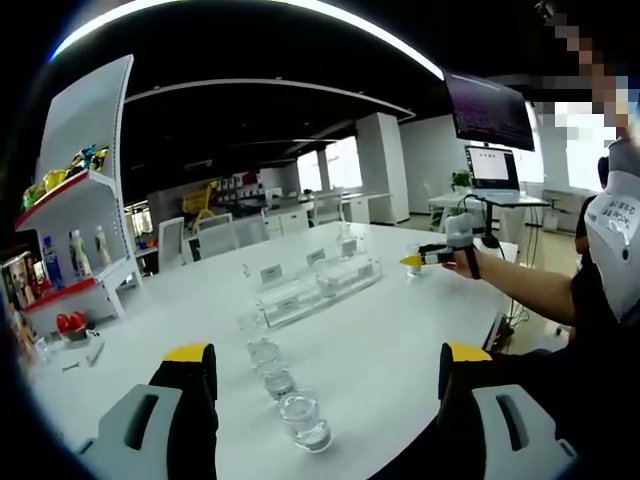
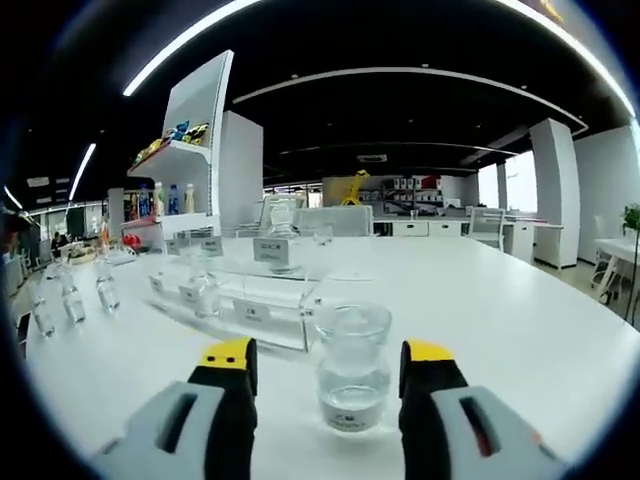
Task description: Identify the label on the chemical reagent bottle, grasp the chemical reagent bottle, and place it in the designated position on the reagent rack
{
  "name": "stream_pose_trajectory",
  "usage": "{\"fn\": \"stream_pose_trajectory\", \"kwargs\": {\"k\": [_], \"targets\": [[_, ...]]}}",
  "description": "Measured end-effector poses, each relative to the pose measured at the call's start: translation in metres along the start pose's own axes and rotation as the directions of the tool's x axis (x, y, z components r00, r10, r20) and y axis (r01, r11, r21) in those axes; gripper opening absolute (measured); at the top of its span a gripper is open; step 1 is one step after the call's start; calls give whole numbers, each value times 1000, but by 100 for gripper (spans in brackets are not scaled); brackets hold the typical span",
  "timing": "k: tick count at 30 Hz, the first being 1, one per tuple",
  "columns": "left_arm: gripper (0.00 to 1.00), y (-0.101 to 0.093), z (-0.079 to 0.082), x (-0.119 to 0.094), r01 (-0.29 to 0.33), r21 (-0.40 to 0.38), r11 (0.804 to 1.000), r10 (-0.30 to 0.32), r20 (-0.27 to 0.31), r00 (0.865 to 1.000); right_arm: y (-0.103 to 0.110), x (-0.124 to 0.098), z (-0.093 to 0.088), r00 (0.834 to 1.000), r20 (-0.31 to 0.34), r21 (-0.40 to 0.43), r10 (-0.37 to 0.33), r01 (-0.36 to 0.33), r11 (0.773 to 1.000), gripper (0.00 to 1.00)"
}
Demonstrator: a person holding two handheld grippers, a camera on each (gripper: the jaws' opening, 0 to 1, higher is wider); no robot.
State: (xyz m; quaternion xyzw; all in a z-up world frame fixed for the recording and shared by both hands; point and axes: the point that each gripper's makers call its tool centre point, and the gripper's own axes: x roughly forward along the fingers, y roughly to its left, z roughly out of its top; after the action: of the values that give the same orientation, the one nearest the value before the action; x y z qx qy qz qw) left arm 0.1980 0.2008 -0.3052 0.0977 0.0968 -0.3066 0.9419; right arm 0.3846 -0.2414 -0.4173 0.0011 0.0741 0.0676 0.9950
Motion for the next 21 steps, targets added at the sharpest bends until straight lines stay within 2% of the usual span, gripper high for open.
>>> {"fn": "stream_pose_trajectory", "kwargs": {"k": [8, 14, 17, 21], "targets": [[91, -1, 0, 0, 4, 2, 1000, -4, -2, 1000, -7, 4, 2, 999, 19, 3, -29, 29, 1000, 39], [91, 0, 1, -1, 1, 3, 1000, -1, 0, 1000, -16, 7, -4, 998, -1, 33, -57, 57, 998, 32], [91, 1, 1, -1, -1, 2, 1000, 1, 0, 1000, -21, 10, -5, 998, -1, 44, -65, 65, 997, 33], [91, 1, 0, 0, 0, -1, 1000, 0, -3, 1000, -17, 10, -4, 998, 10, 35, -67, 66, 997, 31]]}}
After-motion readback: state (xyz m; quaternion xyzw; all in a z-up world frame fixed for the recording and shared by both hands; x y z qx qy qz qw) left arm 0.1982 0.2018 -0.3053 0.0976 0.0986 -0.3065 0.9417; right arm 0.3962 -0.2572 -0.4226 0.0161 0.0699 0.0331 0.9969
